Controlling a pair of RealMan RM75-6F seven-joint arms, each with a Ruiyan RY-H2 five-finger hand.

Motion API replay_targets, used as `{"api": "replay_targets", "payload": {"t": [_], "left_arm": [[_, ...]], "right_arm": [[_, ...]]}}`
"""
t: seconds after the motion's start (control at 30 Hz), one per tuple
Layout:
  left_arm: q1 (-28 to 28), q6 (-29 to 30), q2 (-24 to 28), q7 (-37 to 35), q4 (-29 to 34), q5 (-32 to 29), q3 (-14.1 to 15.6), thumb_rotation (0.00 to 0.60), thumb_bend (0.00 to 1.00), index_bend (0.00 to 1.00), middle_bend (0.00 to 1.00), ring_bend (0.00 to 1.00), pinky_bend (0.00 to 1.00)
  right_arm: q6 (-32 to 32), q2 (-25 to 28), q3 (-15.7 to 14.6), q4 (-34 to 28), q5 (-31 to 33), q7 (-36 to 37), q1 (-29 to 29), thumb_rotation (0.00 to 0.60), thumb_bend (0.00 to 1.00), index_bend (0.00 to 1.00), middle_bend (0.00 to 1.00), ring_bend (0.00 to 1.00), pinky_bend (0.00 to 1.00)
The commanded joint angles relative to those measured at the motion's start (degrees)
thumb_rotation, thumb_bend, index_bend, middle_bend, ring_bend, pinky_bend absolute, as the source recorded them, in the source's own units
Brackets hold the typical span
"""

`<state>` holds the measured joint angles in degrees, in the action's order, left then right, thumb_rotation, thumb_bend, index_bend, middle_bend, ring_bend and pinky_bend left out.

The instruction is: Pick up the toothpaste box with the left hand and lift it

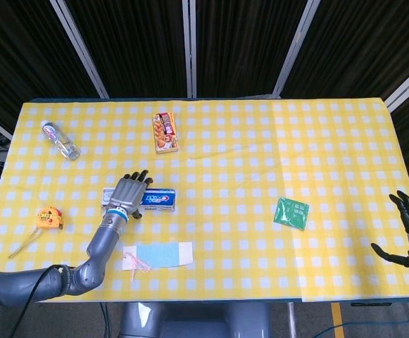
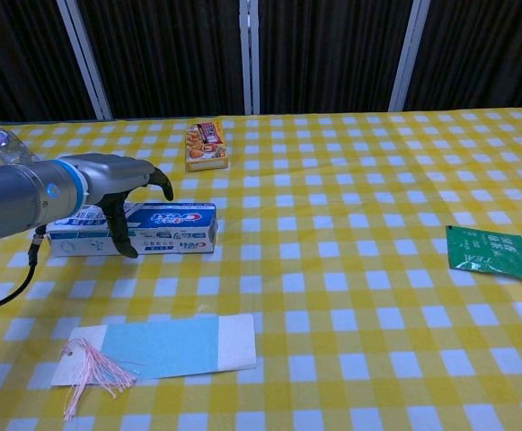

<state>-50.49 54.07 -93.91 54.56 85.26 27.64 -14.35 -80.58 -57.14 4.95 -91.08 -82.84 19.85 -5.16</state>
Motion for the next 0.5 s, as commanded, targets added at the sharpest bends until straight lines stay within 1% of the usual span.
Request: {"api": "replay_targets", "payload": {"t": [0.03,0.07,0.13,0.2,0.23,0.33,0.4,0.5], "left_arm": [[-1.5,0.8,-2.0,0.9,-1.8,-0.8,0.8,0.600,0.06,0.27,0.11,0.17,0.24],[-1.7,1.0,-2.5,0.9,-2.4,-0.8,1.1,0.600,0.11,0.31,0.15,0.20,0.27],[-1.9,1.6,-3.4,0.6,-3.3,-0.7,1.4,0.600,0.22,0.42,0.25,0.29,0.34],[-2.0,2.4,-4.3,-0.1,-4.5,0.1,1.8,0.600,0.32,0.50,0.33,0.35,0.40],[-2.0,2.9,-4.7,-0.4,-4.8,0.7,1.9,0.600,0.38,0.53,0.35,0.38,0.42],[-1.8,4.1,-5.1,-1.1,-5.3,2.6,2.8,0.600,0.48,0.57,0.38,0.40,0.45],[-1.8,4.9,-4.8,-1.3,-5.1,3.7,3.1,0.600,0.51,0.58,0.39,0.40,0.46],[-1.8,5.9,-3.6,-1.4,-3.8,5.3,3.4,0.600,0.51,0.59,0.39,0.41,0.46]], "right_arm": [[0.0,0.1,0.2,0.2,0.2,0.7,0.0,0.600,0.08,0.00,0.00,0.00,0.00],[0.0,0.2,0.2,0.2,0.2,0.9,0.0,0.600,0.08,0.00,0.00,0.00,0.00],[0.1,0.2,0.2,0.3,0.2,1.1,0.0,0.600,0.08,0.00,0.00,0.00,0.00],[0.1,0.3,0.2,0.4,0.1,1.2,0.0,0.600,0.08,0.00,0.00,0.00,0.00],[0.1,0.3,0.2,0.4,0.1,1.2,0.0,0.600,0.08,0.00,0.00,0.00,0.00],[0.1,0.3,0.2,0.4,0.1,1.1,0.0,0.600,0.08,0.00,0.00,0.00,0.00],[0.0,0.2,0.2,0.3,0.0,1.0,0.0,0.600,0.08,0.00,0.00,0.00,0.00],[0.1,0.2,0.1,0.2,0.0,0.7,0.0,0.600,0.08,0.00,0.00,0.00,0.00]]}}
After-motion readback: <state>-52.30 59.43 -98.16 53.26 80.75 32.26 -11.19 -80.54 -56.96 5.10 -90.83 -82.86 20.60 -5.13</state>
